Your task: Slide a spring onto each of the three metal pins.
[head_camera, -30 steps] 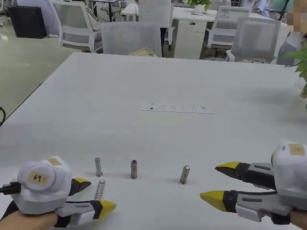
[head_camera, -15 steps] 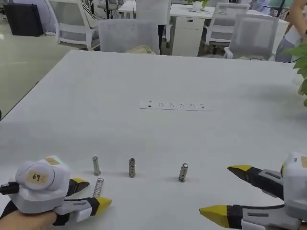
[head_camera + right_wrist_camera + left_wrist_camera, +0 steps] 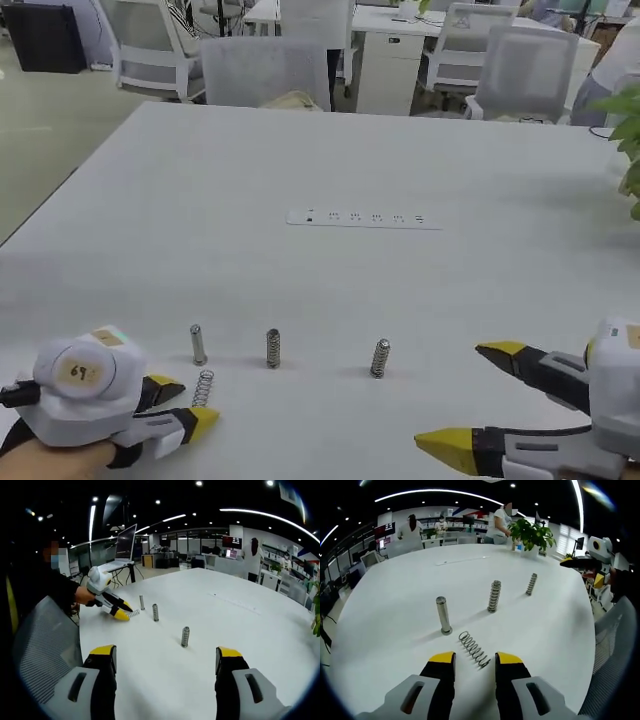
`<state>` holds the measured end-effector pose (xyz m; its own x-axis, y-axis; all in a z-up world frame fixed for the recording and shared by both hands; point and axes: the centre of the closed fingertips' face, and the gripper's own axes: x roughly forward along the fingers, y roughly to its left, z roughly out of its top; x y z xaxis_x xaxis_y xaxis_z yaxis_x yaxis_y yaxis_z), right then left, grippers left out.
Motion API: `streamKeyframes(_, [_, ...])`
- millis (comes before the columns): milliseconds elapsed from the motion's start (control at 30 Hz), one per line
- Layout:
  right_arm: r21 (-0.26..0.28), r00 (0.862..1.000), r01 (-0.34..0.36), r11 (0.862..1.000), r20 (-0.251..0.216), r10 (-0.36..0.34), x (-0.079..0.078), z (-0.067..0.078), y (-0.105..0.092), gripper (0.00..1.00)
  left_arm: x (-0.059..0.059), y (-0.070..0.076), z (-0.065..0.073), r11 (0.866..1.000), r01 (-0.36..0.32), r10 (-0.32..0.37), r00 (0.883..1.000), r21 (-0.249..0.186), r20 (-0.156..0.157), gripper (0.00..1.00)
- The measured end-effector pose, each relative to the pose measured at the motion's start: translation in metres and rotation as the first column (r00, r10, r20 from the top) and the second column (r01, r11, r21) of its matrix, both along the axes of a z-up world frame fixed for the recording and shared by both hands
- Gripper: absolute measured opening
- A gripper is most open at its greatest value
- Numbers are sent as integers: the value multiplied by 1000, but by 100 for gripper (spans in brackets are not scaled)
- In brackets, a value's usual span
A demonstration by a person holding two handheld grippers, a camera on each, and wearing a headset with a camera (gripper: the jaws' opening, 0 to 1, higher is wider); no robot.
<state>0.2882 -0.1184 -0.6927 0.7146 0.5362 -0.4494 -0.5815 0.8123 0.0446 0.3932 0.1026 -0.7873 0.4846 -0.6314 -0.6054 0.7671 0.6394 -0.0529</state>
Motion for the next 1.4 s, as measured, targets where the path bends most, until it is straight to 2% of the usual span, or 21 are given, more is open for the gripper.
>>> streamKeyframes(233, [-2,1000,-5,1000,-9,5,0,-2,1,79,5,10,0,1000,-21,21,1000,11,10,20])
streamKeyframes(400, [-1,1000,-10,1000,-21,10,-1,-4,3,79,10,18,0,999,-39,39,999,19,29,18])
streamKeyframes(967, [-15,999,-9,1000,-46,8,-3,-10,1,78,12,17,2,999,-15,12,997,37,79,8])
streamKeyframes(1400, [-23,999,-15,1000,-49,14,-4,-11,1,76,8,16,3,1000,-18,16,998,18,64,3])
